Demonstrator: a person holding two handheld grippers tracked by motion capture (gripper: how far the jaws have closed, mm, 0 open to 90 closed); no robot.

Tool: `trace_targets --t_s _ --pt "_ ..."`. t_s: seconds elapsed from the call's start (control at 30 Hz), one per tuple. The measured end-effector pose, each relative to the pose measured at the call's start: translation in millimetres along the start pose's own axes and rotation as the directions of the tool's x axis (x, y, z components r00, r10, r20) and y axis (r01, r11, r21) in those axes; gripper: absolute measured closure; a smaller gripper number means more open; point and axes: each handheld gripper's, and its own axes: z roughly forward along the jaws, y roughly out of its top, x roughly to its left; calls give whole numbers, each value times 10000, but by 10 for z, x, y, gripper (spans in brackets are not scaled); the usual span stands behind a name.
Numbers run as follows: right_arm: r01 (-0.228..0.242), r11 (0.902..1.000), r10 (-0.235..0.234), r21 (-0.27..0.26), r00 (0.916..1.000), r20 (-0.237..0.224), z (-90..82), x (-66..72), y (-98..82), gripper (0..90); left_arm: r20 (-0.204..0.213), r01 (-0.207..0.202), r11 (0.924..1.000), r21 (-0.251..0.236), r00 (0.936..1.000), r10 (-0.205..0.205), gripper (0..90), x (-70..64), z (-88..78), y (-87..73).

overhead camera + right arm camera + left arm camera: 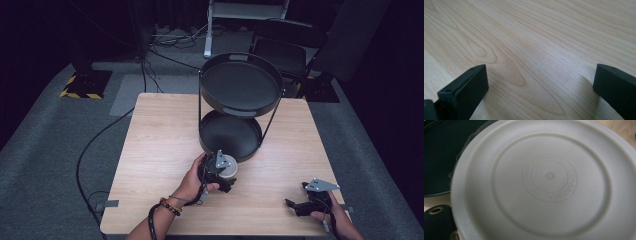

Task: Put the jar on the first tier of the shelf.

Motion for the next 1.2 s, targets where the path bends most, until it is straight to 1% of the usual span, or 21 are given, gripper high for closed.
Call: trace_targets --t_s 0.1,0.13,0.17,0.2,0.3,0.33,0.37,0.47,0.53,0.63,0.67,0.7,0.77,0.9,1.2 --pt "1 10000 -1 -2 10000 -1 0 0 0 0 -13 54 10000 -73 10000 -54 90 1 -18 38" --pt "2 10000 -2 -1 10000 0 0 0 0 0 -118 -4 10000 -63 9999 3 90 1 -31 83" --pt "1 10000 -1 0 10000 -1 0 0 0 0 -118 -4 10000 -63 9999 3 90 1 -31 83" --pt "2 10000 -2 -1 10000 0 0 0 0 0 -199 -40 10000 -35 9998 39 90 4 -47 129" --pt "2 10000 -2 -1 10000 -1 0 0 0 0 -299 -85 9999 -75 9995 83 90 11 -65 174" --pt "2 10000 -2 -1 10000 -1 0 0 0 0 -319 -64 9999 -102 9995 60 90 16 -73 197" --pt "2 10000 -2 -1 10000 0 0 0 0 0 -457 -81 9999 -89 9989 76 90 32 -84 243" --pt "-1 10000 1 -3 10000 0 0 0 0 0 -572 -72 10000 -66 9983 68 90 50 -81 286" --pt "1 10000 -1 1 10000 2 0 0 0 0 -730 -23 10000 -11 9973 22 91 84 -68 344" --pt "-1 10000 1 -2 10000 -2 0 0 0 0 -762 13 10000 -46 9971 -17 90 109 -62 377" --pt "0 10000 0 -2 10000 -2 0 0 0 0 -839 2 10000 -56 9965 -7 90 125 -50 408" --pt "0 10000 0 -2 10000 -2 0 0 0 0 -839 2 10000 -56 9965 -7 90 125 -50 408" --pt "1 10000 -1 -3 10000 1 0 0 0 0 -770 128 9999 -104 9969 -135 90 153 -42 445" --pt "2 10000 -2 -1 10000 3 0 0 0 0 -921 126 9999 -75 9957 -132 90 189 7 523" --pt "1 10000 -1 -4 10000 0 0 0 0 0 -1116 269 9996 -44 9934 -272 90 259 90 612"
